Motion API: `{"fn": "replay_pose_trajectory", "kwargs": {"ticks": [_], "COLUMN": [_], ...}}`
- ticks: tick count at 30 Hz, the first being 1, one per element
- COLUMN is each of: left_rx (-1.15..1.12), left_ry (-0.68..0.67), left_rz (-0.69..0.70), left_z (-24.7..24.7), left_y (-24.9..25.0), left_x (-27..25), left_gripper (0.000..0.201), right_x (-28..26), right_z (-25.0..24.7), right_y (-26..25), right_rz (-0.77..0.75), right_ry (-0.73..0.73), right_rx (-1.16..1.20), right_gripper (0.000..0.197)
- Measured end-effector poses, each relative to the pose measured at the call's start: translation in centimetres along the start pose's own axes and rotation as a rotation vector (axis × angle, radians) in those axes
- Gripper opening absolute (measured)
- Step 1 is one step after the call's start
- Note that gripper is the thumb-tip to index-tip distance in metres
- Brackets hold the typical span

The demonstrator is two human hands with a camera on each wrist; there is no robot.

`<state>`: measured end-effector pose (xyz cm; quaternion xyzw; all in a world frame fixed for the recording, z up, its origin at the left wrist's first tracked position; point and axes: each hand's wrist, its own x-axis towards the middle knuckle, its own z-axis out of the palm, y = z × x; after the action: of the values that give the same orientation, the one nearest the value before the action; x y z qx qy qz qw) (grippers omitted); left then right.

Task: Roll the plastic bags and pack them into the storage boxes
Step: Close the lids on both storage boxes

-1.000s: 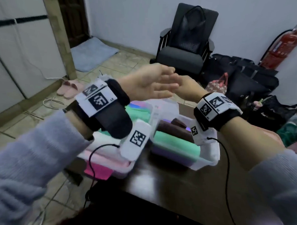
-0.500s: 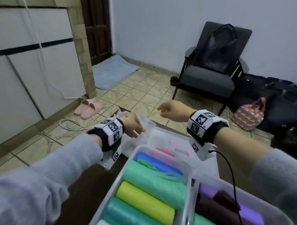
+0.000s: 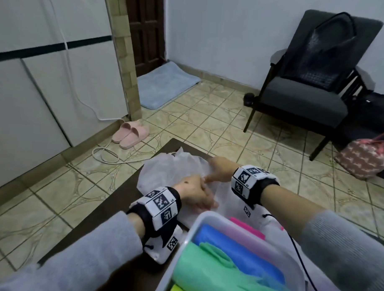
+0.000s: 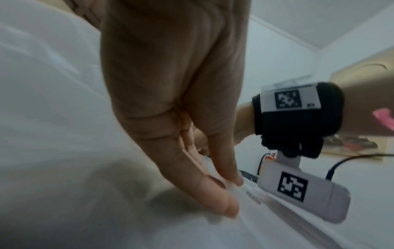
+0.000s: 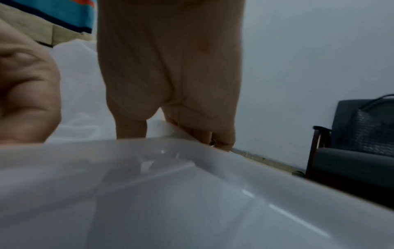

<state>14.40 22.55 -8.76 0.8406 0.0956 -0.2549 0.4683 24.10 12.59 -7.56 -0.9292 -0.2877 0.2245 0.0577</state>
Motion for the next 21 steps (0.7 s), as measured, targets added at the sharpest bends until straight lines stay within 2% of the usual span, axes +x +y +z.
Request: {"fn": "replay_pose_trajectory", "kwargs": {"ticks": [2,4,8,11,15,18,21], "left_rx": [-0.085,-0.179,-0.240,-0.185,-0.057,0.055,0.221], "left_ry": [-0.031,-0.062,-0.095,-0.094,-0.022,0.056,0.073], "left_rz": [-0.014,-0.043,-0.049,-0.052,-0.082,-0.104,-0.138], "left_z": [-0.1,-0.1,-0.2,-0.2,0.0,0.3,0.3], "left_y": [-0.5,-1.0,-1.3,-1.1,-0.8,-0.5,0.3], "left_x": [-0.3,-0.4,-0.8,-1.0,-0.9,-1.2,-1.9], "left_gripper": [0.011,0.010,0.005,0.009,0.018,0.013,0.015], "right_x": [0.1,-0.2,-1.0,-2.1,-4.0,-5.8,-8.2], "right_z": [0.0,-0.4,-1.7,-3.0,-5.2,-6.3,-7.2], "right_y": [0.4,0.8,2.0,3.0,4.6,5.4,5.9], "right_rz": [0.000,-0.020,-0.038,-0.031,-0.024,0.015,0.020], "right_ry": [0.026,0.093,0.234,0.451,0.796,0.924,1.008], "right_rx": [0.037,0.172,0.412,0.529,0.865,1.006,1.046], "right_gripper": [0.038,0.033,0.031,0.029,0.018,0.032,0.034]}}
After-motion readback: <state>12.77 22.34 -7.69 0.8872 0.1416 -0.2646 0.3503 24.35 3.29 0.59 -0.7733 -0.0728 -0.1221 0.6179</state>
